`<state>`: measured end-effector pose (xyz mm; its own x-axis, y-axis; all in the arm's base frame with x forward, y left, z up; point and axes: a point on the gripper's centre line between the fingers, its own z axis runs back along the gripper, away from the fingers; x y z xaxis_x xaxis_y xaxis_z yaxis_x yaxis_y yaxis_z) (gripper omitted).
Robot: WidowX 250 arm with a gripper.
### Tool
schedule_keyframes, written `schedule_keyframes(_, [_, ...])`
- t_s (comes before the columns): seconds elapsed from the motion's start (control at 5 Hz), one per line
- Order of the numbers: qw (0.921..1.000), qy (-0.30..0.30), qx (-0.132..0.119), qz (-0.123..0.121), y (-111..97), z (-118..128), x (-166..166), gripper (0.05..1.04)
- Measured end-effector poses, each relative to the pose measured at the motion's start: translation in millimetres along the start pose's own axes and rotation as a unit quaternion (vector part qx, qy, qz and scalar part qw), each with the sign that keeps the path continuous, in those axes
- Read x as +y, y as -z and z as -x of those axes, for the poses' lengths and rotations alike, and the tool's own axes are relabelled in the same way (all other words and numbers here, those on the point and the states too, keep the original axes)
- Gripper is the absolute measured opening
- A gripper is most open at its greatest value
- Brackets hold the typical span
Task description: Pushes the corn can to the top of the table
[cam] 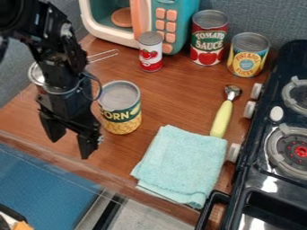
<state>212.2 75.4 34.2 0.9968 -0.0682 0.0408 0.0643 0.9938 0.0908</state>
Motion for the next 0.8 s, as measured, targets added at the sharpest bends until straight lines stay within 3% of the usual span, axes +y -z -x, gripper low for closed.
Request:
schedule_keyframes(0.4, [0.9999, 0.009, 0.010, 0.002, 19.4, -20.8, -16.9, 1.001])
schedule_keyframes(0.8, [1.0000, 0.000, -0.001, -0.006, 21.3, -33.7, -15.0, 1.001])
